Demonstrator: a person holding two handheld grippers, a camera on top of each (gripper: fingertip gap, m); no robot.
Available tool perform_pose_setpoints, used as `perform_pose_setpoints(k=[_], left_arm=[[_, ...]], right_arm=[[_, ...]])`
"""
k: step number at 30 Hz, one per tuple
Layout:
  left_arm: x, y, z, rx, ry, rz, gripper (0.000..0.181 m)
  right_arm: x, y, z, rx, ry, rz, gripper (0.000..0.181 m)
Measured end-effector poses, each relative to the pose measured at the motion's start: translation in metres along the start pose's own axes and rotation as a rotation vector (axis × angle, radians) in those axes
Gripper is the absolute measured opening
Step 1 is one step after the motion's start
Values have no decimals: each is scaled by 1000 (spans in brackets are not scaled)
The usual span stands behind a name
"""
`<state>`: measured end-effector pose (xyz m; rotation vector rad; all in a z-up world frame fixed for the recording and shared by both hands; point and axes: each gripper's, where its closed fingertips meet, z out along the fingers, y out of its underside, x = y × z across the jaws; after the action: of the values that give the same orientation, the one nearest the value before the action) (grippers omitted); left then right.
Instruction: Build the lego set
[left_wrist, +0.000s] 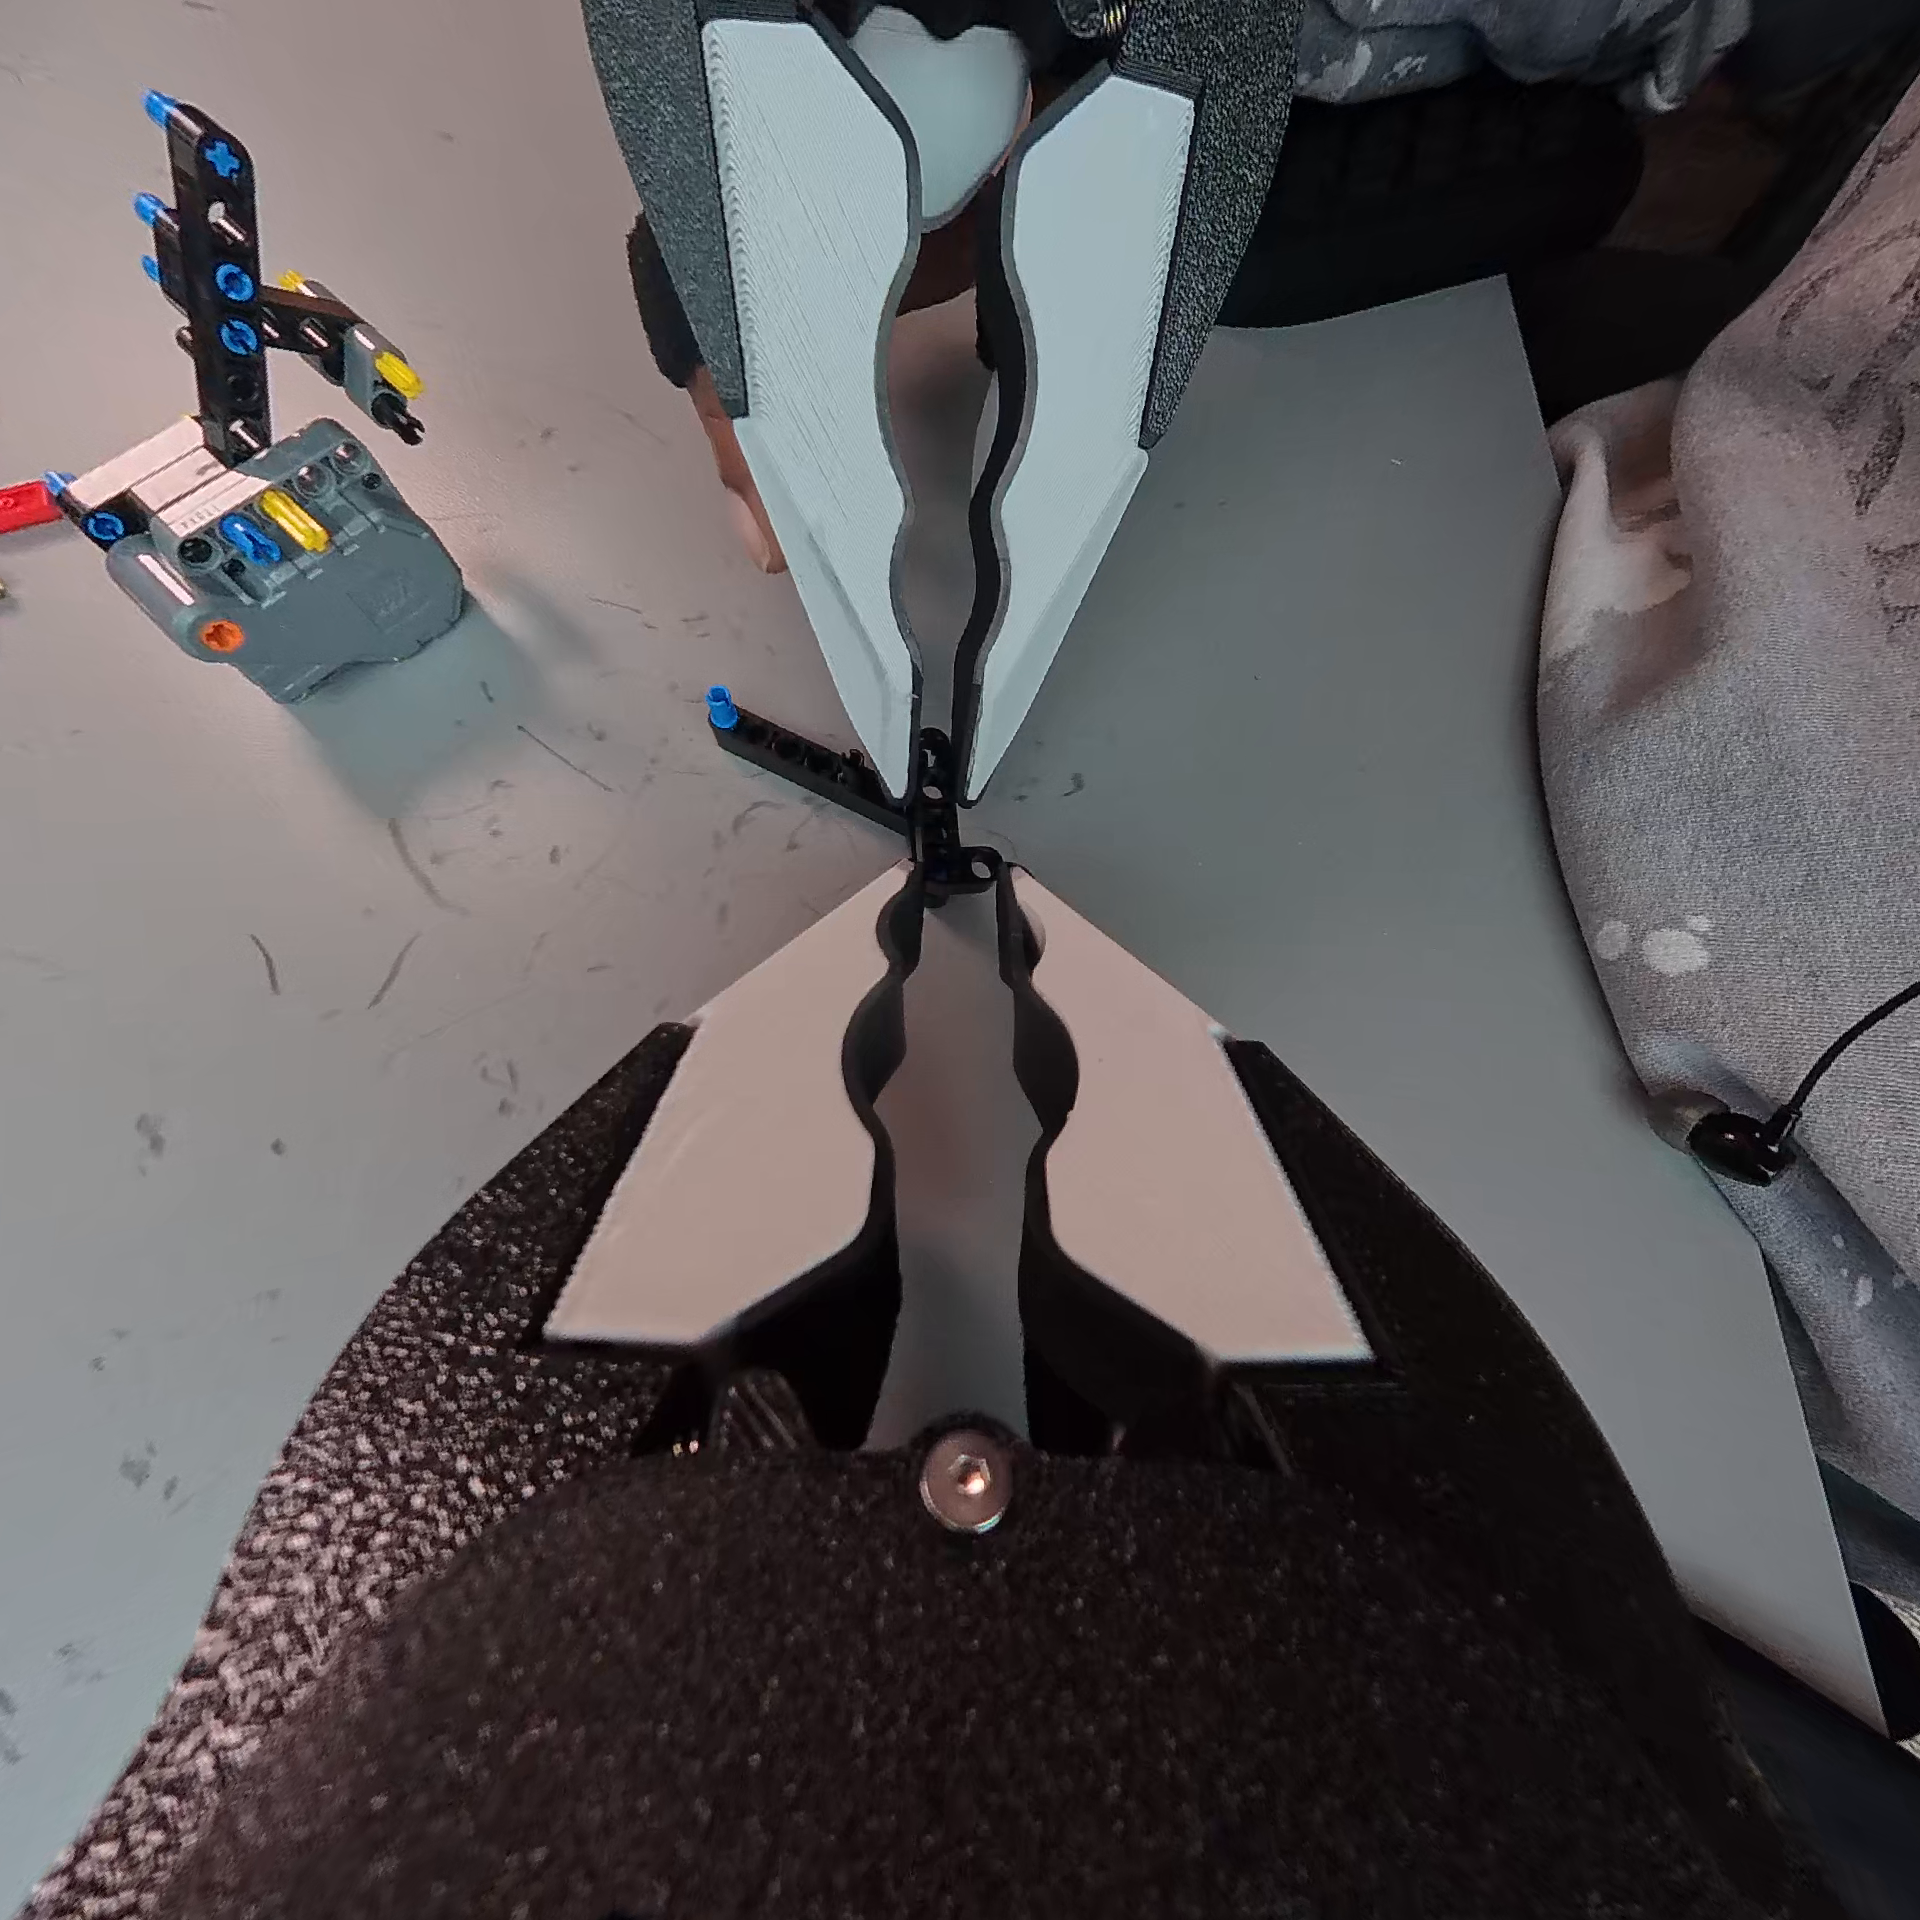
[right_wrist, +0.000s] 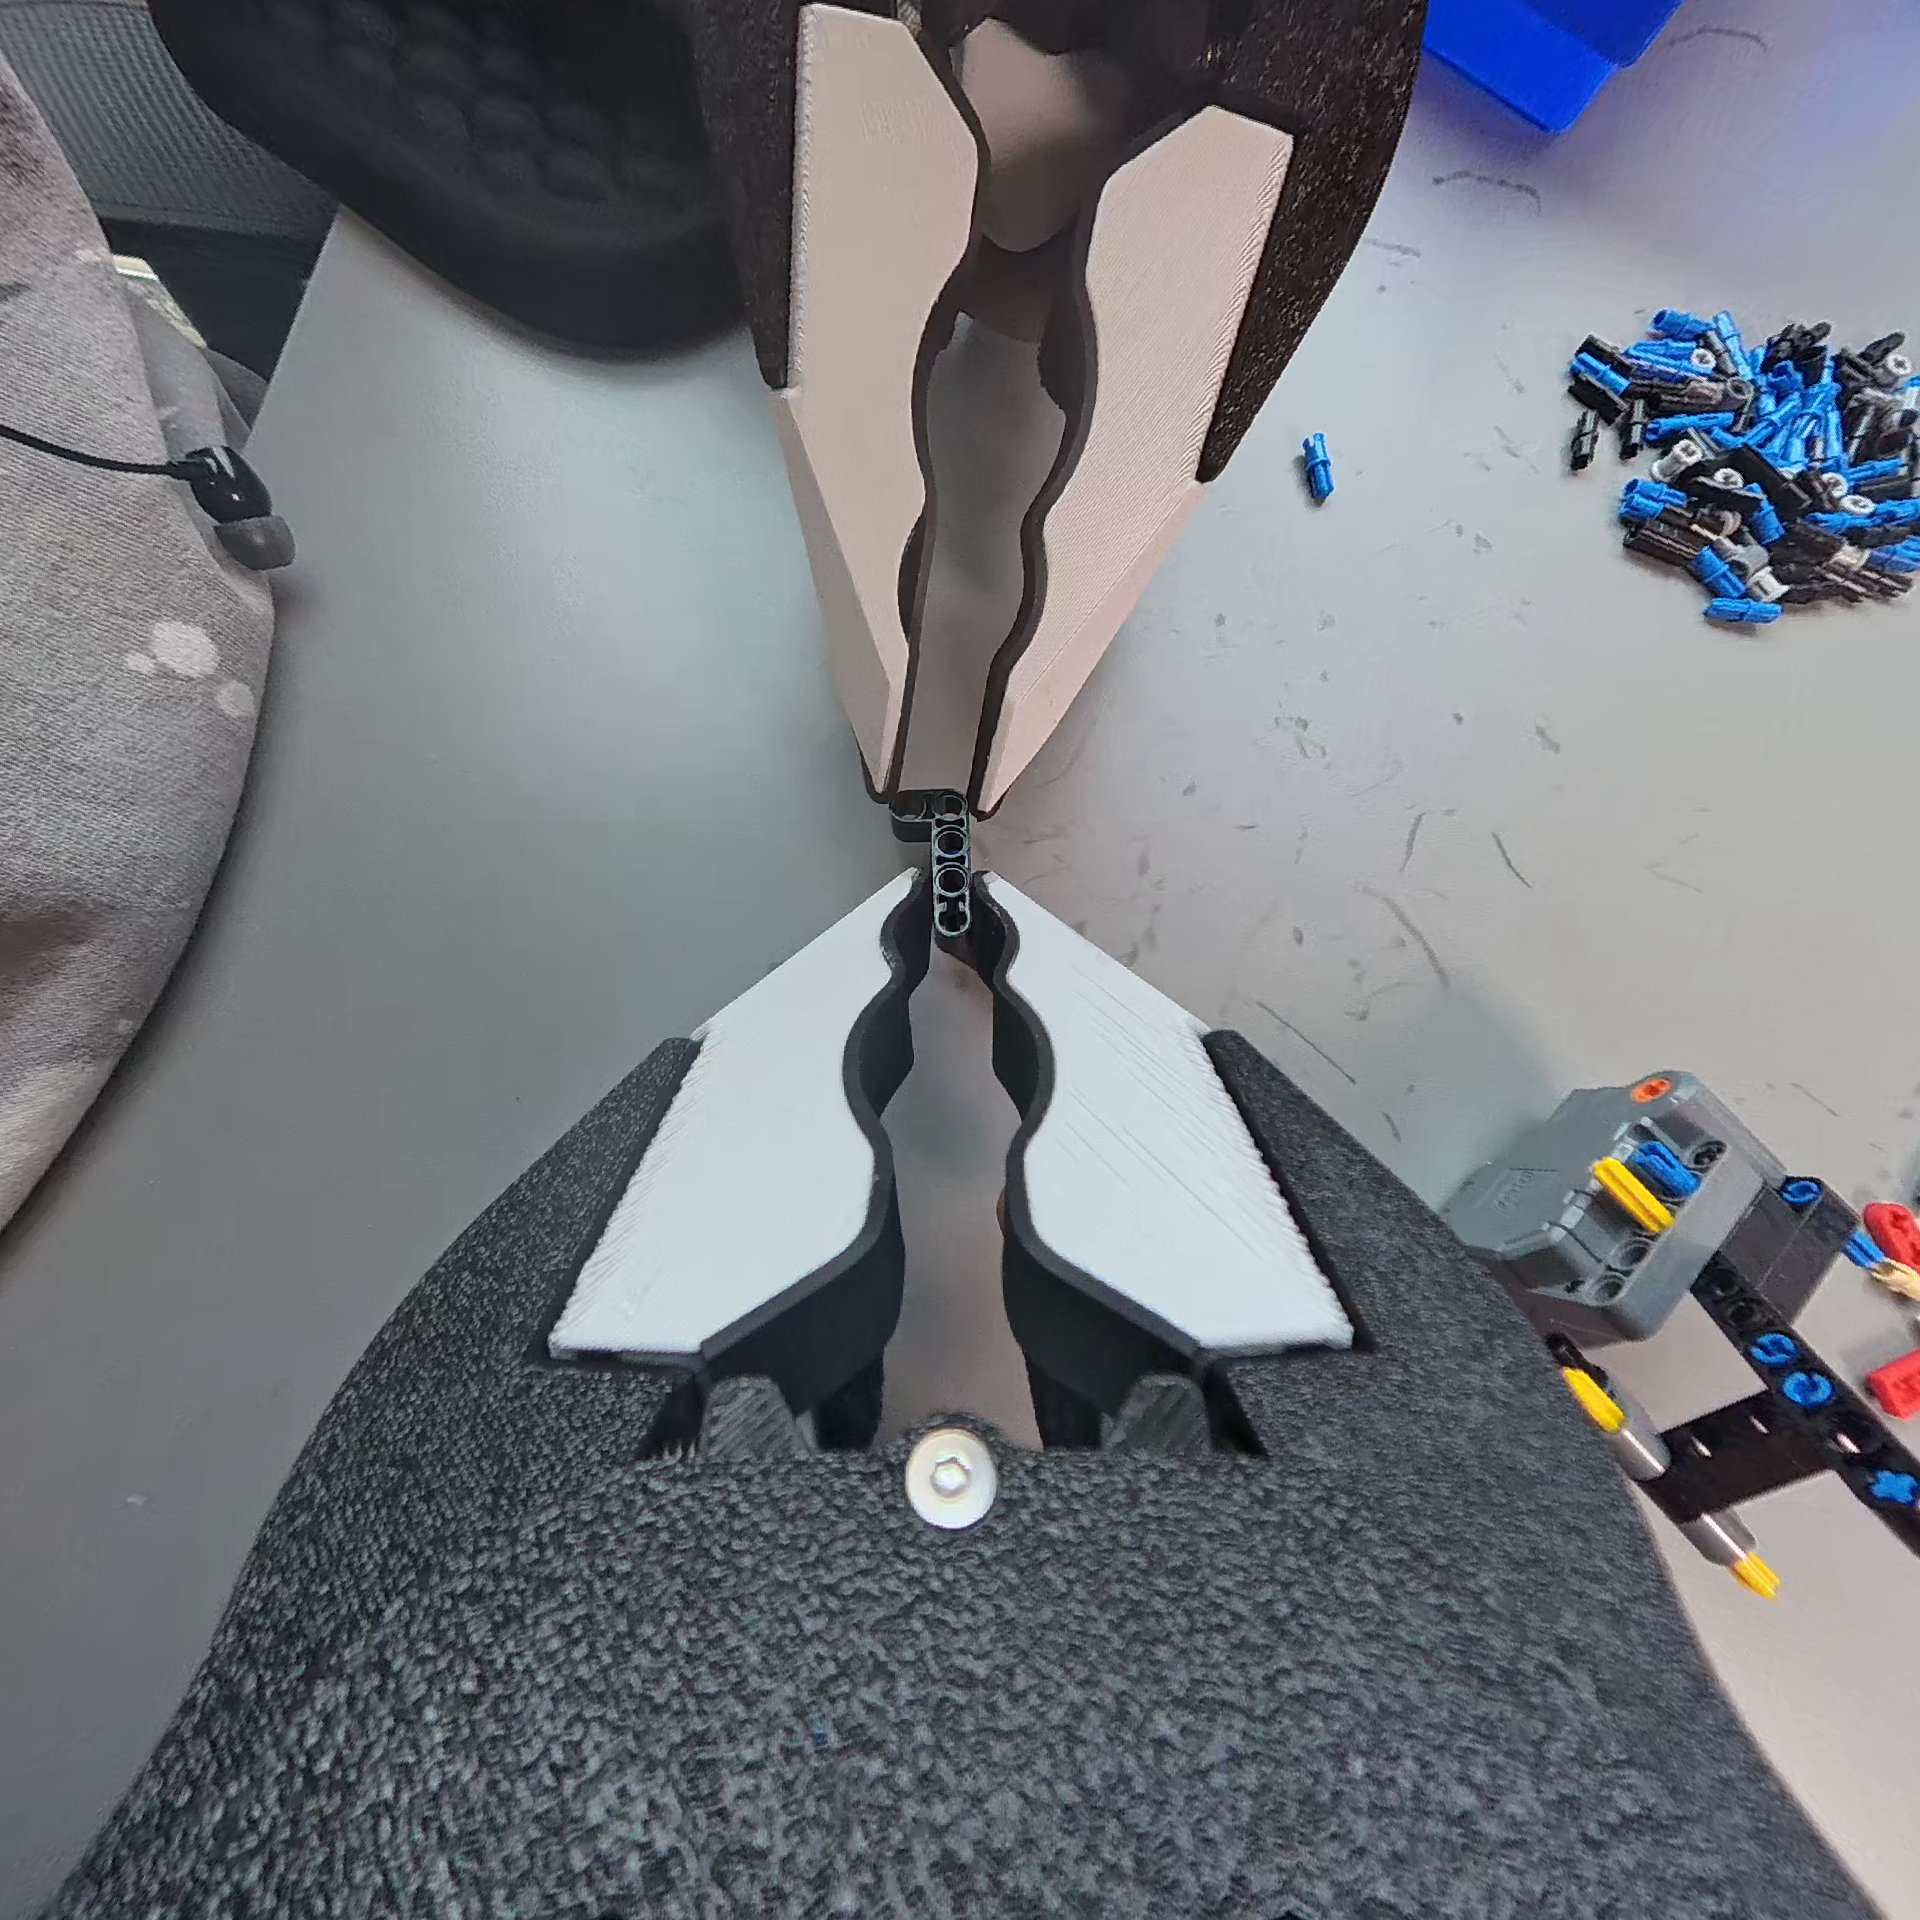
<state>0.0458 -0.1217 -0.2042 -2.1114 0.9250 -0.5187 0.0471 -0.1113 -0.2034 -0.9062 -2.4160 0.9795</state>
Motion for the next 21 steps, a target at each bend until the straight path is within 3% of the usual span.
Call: perform_pose_setpoints(k=[21], left_arm=[[3, 3, -3, -18, 21, 2, 17]], right_arm=[[-2, -2, 5, 17, -8, 33, 7]])
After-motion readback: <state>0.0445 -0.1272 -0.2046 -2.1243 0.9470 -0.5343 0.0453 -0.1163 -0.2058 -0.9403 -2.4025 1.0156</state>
